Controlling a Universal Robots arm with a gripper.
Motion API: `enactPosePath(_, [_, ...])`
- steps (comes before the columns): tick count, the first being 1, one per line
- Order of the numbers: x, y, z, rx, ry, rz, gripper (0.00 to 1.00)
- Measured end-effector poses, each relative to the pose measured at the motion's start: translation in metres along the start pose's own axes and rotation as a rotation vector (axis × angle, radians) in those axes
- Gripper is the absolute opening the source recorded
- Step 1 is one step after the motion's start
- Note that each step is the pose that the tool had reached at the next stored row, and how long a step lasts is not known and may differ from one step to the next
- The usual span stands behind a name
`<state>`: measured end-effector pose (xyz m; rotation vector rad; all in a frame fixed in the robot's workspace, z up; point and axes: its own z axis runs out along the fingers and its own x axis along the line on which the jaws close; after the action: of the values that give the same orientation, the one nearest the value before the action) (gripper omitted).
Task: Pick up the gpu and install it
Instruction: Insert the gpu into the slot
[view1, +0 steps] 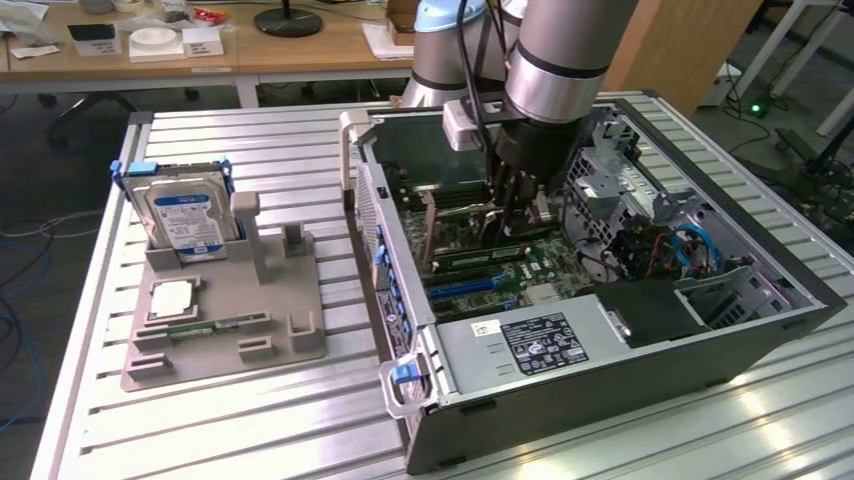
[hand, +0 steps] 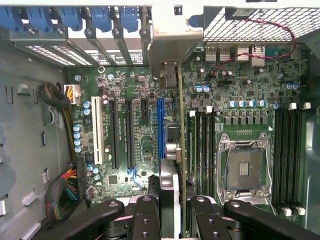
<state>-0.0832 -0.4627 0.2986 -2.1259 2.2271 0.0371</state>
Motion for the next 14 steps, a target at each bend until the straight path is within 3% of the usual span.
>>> enactPosePath(5, [0.0,0.0003,0.0078,0.0013,0.0054,0.021,0.28])
enactPosePath(14, [0.001,0.0011,0.0242,0.0006,0.0056,0.021,0.28])
